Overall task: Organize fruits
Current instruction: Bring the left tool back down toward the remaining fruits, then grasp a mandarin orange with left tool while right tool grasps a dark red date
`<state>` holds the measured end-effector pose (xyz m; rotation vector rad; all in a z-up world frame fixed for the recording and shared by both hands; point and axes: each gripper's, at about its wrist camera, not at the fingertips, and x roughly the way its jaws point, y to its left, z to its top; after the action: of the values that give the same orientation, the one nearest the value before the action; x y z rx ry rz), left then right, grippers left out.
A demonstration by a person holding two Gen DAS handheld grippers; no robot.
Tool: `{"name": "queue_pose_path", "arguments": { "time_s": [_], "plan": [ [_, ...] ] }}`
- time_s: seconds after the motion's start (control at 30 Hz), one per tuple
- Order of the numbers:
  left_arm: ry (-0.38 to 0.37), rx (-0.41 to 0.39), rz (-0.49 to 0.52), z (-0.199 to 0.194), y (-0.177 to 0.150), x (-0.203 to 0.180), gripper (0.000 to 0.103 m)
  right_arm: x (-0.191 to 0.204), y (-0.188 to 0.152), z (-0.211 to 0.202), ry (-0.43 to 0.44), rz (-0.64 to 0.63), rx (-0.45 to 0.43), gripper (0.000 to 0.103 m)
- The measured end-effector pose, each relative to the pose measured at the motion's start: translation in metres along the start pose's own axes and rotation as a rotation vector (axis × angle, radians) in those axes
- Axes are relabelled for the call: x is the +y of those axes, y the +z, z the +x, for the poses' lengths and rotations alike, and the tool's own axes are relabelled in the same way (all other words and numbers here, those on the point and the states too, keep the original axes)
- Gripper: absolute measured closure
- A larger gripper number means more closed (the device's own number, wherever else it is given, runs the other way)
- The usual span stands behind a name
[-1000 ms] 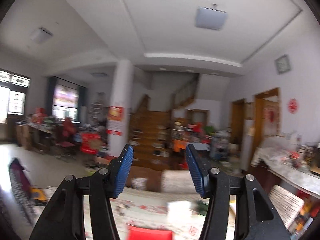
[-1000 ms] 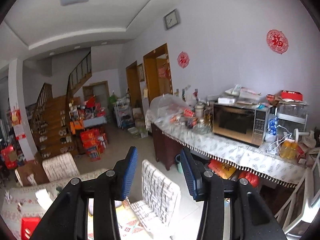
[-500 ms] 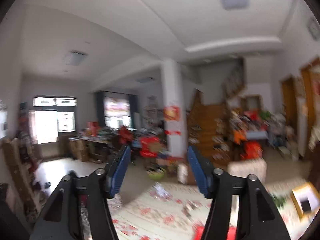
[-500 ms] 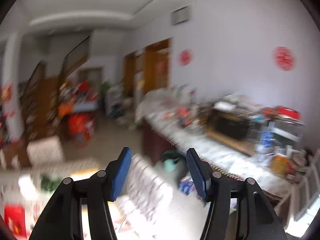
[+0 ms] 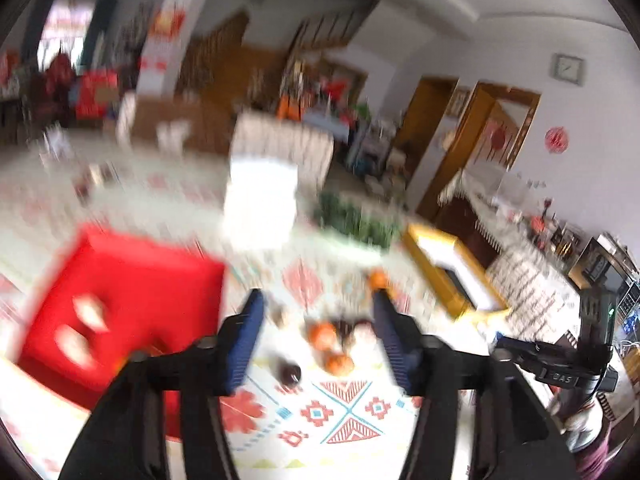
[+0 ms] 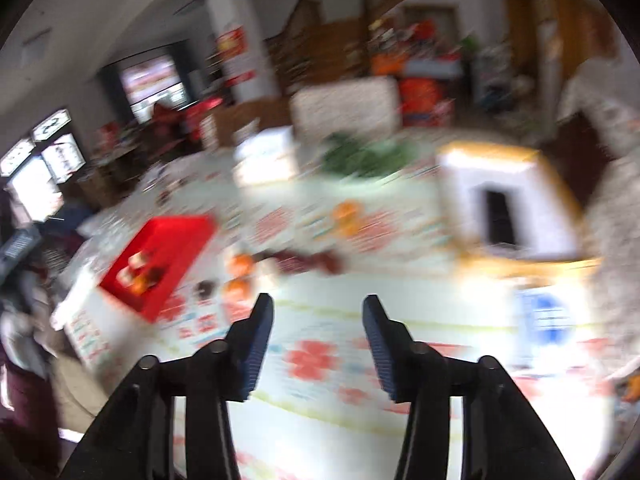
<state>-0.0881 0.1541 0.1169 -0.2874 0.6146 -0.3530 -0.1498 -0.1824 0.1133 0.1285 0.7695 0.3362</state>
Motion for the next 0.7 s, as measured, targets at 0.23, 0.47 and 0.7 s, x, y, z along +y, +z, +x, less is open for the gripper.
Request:
{"name": "queue_pose_path", "arguments": {
  "time_s": [0.23,0.47,0.7],
  "plan": [
    [-0.017,0.157,0.128,0.076,-0.043,-0.024,0.061,0.002,0.017,0.11,-0.057,-0.104,0.082,0.056],
    [-0.036,0.232,0.243,0.105,-0.045,-0.038,0.061,-0.03,0.031,0.158,-0.027,-0.066,0.129,0.056],
    [-0.023,0.308,0.315,0.137,-0.056,-0.049,0.061,-0.035,0.044,0.175,0.01,-0.06,0.139,0.056]
  ]
}}
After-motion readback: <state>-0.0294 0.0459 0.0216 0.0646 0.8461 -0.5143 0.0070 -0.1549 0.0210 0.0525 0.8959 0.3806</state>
